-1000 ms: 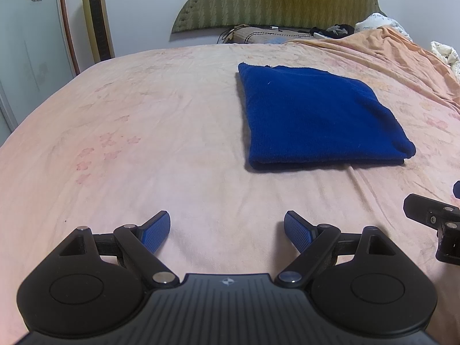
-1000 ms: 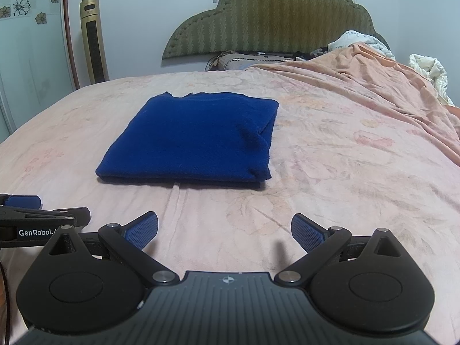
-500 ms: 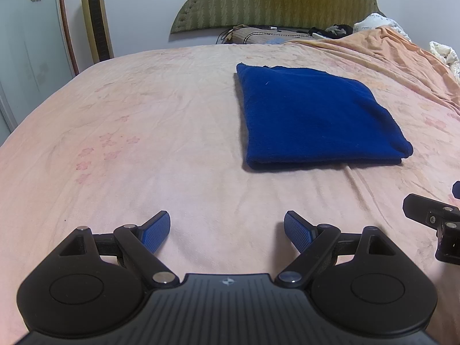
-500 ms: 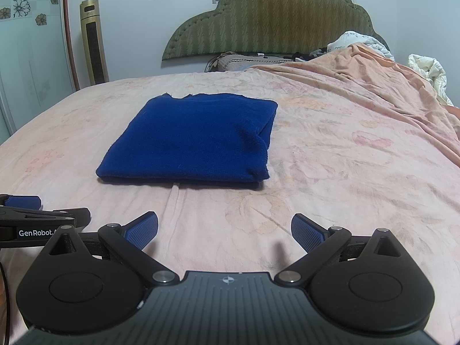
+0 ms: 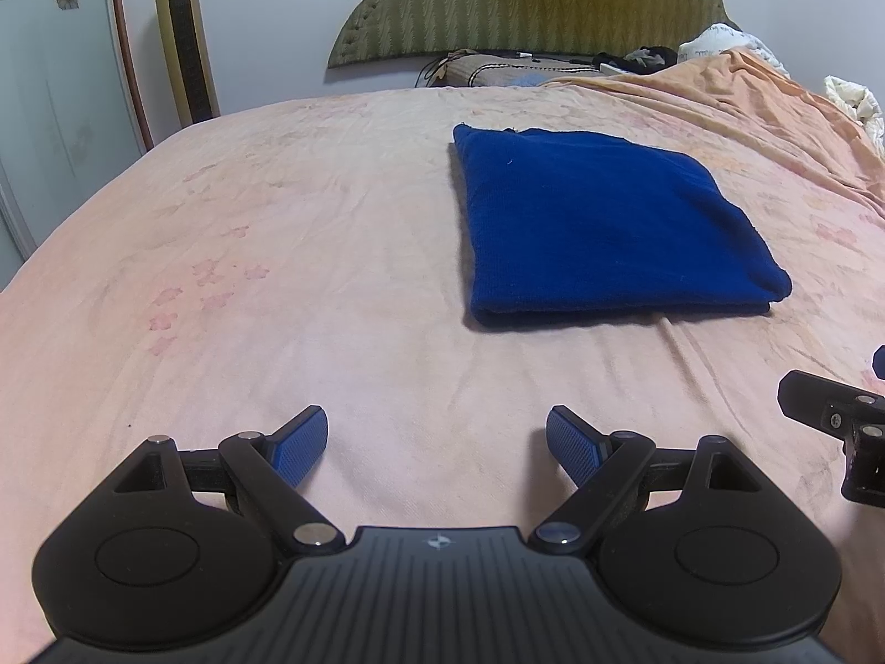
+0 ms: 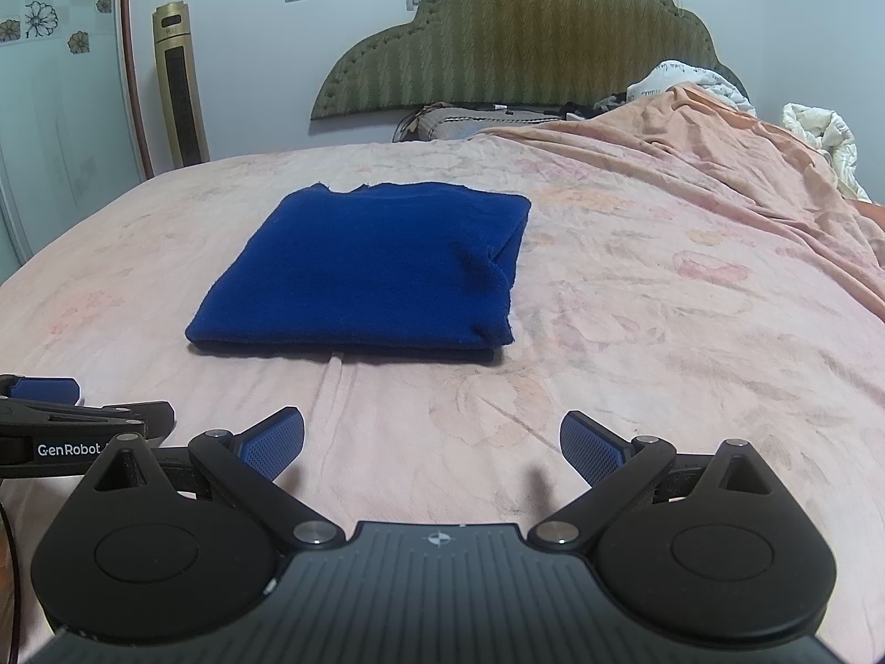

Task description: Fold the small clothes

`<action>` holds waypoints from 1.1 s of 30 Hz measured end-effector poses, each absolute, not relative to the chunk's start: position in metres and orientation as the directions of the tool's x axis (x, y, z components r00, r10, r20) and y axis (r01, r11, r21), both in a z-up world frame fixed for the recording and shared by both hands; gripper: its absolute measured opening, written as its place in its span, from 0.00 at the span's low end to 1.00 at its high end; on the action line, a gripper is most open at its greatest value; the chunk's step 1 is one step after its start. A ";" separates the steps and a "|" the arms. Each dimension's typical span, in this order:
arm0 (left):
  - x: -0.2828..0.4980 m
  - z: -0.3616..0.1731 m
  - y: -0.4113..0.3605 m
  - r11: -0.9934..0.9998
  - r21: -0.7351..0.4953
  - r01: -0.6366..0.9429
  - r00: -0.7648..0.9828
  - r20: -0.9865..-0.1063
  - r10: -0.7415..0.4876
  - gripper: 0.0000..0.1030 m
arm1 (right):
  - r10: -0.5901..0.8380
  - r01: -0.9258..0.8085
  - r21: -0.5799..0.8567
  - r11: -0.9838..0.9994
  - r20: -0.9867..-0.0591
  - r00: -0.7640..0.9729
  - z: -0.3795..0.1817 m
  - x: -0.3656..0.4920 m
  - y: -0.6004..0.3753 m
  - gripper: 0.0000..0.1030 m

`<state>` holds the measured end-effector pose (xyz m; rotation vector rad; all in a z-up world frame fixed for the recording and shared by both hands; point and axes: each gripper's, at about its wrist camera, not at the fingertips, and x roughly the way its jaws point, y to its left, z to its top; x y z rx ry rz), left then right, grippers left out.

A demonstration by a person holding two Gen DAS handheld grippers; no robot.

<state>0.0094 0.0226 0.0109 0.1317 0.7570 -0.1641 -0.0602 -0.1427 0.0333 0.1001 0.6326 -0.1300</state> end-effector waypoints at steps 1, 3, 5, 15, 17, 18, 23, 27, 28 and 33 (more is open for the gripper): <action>0.009 0.011 0.022 0.979 0.061 0.195 0.716 -0.691 -0.100 0.84 | -0.091 0.152 0.053 0.987 -0.595 0.799 0.033 -0.060 -0.142 0.97; 0.009 0.011 0.022 0.979 0.062 0.195 0.716 -0.691 -0.099 0.84 | -0.090 0.151 0.054 0.987 -0.595 0.799 0.033 -0.060 -0.142 0.97; 0.009 0.011 0.022 0.979 0.061 0.196 0.716 -0.691 -0.100 0.84 | -0.090 0.151 0.053 0.987 -0.594 0.799 0.034 -0.060 -0.142 0.97; 0.007 0.013 0.023 0.978 0.062 0.198 0.719 -0.688 -0.102 0.84 | -0.091 0.153 0.054 0.987 -0.594 0.799 0.034 -0.060 -0.142 0.97; 0.007 0.013 0.023 0.978 0.064 0.198 0.719 -0.688 -0.101 0.84 | -0.091 0.152 0.054 0.987 -0.594 0.799 0.034 -0.061 -0.142 0.97; 0.007 0.013 0.023 0.978 0.064 0.197 0.719 -0.688 -0.100 0.84 | -0.091 0.152 0.053 0.987 -0.594 0.799 0.034 -0.061 -0.142 0.97; 0.007 0.013 0.024 0.979 0.064 0.195 0.718 -0.689 -0.098 0.84 | -0.090 0.150 0.052 0.987 -0.594 0.799 0.034 -0.061 -0.141 0.97; 0.007 0.013 0.024 0.979 0.063 0.194 0.717 -0.690 -0.098 0.84 | -0.091 0.151 0.052 0.987 -0.594 0.799 0.034 -0.061 -0.141 0.97; 0.008 0.013 0.023 0.979 0.063 0.193 0.717 -0.690 -0.097 0.84 | -0.091 0.151 0.052 0.987 -0.594 0.799 0.034 -0.061 -0.141 0.97; 0.007 0.013 0.023 0.979 0.064 0.194 0.718 -0.690 -0.097 0.84 | -0.091 0.151 0.052 0.987 -0.594 0.800 0.034 -0.061 -0.141 0.97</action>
